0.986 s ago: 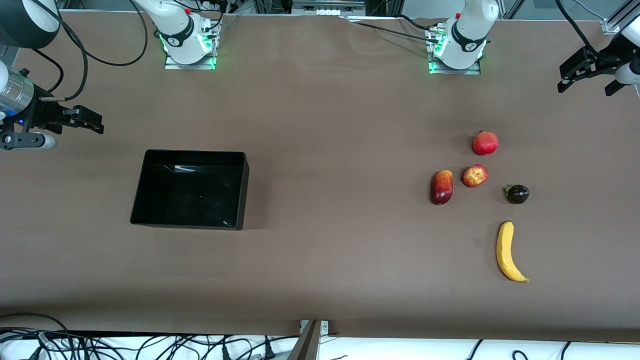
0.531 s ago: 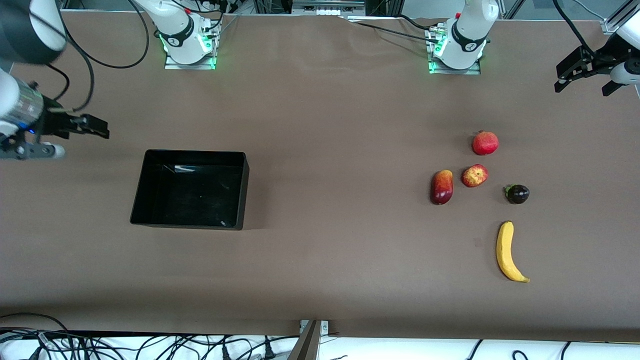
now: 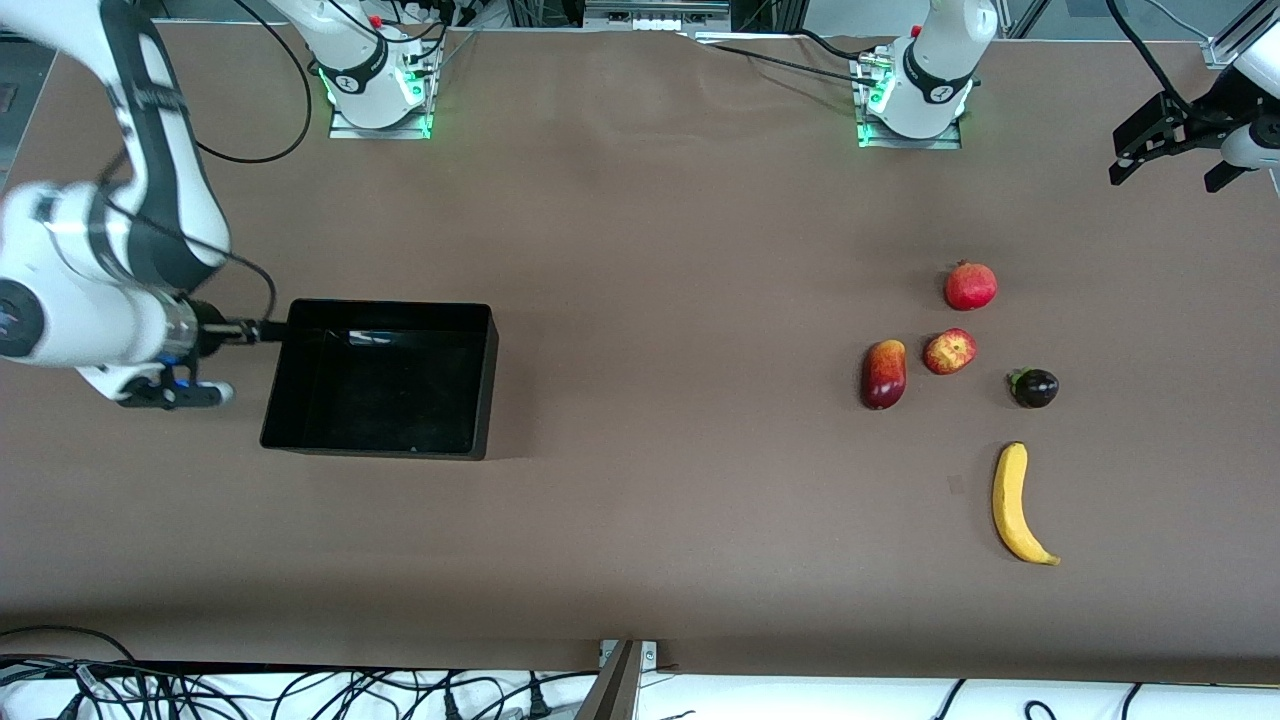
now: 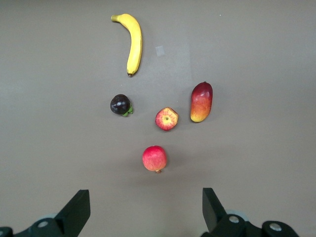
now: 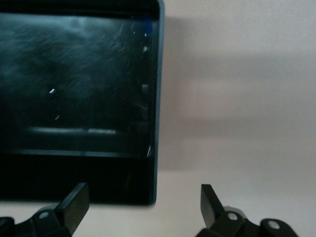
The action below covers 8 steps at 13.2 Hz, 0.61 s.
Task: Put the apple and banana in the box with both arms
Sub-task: 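Push the black box toward the fruit with the right gripper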
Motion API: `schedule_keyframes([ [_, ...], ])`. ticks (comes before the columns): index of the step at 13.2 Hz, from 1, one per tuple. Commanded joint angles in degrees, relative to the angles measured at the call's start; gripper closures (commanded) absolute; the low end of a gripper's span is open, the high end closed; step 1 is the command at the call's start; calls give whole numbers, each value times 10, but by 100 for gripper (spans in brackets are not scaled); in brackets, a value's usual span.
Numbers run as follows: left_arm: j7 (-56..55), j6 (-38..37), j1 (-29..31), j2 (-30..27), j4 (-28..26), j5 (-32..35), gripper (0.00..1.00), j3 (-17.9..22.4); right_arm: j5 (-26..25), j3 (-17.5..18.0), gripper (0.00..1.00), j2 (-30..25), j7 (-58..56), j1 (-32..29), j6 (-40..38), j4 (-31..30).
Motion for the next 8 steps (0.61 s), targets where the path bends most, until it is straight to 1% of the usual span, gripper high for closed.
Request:
schedule_keyframes([
  [1,5,-13,1,5,15,-1,0,-1,-7,-2,7,-9,31,-1,132,-101],
  [2,5,-13,1,5,15,-1,0,-1,-4,-2,13,-1,32,-1,198,-132],
  [3,6,-13,1,5,15,-1,0,0,-4,-2,37,9,32,-2,232,-147],
  [4,7,-13,1,5,15,-1,0,1,-4,-2,73,13,33,-3,234,-148],
  [5,9,-13,1,5,15,-1,0,4,-3,-2,97,19,39,-4,233,-148],
  [6,10,-13,1,5,15,-1,0,4,-4,-2,100,19,54,-4,228,-147],
  [8,10,-14,10,5,14,-1,0,-4,-4,-2,100,17,56,-3,203,-144],
])
